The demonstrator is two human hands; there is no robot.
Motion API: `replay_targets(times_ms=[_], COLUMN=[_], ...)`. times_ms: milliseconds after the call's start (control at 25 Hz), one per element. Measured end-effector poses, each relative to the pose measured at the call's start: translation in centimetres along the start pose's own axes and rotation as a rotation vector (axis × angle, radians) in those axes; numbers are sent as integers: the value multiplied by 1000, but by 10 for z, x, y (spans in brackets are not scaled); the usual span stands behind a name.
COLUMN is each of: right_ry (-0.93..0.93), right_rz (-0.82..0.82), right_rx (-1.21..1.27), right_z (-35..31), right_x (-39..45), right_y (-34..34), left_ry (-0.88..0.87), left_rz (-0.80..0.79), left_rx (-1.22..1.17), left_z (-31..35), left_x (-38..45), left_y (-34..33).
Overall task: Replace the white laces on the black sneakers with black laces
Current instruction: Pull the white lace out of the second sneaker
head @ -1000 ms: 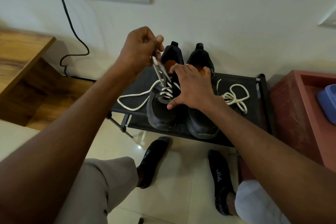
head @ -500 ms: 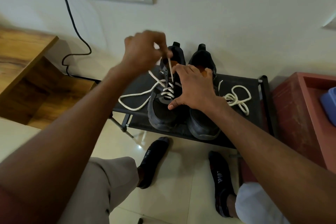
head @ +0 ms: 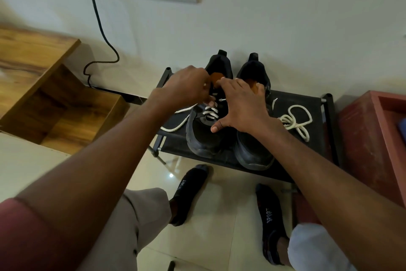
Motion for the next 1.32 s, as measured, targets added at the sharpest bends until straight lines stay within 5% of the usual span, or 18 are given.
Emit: replay_targets(times_ms=[800,1120,1320], right_ry=[-14,11,43], right_rz=[60,25,17], right_rx=[75,101,58], right_z=[-2,-5,-6], right_x=[0,0,-1], right_y=[9,5,3], left_ry=[198,595,712], left_rz=[439,418,420], left_rx=[-285,-831,-578], left_z=[22,-33,-23], left_x=[-13,-4,-14], left_y=[15,-38,-29])
Point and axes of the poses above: each hand's wrist, its own x-axis towards the middle knuckle, its own y-axis out of the back of the hand, z = x × y, the point moved 8 cm from there along x, towards the middle knuckle, and after that the axes turned 3 degrees about y, right-handed, at the moved point
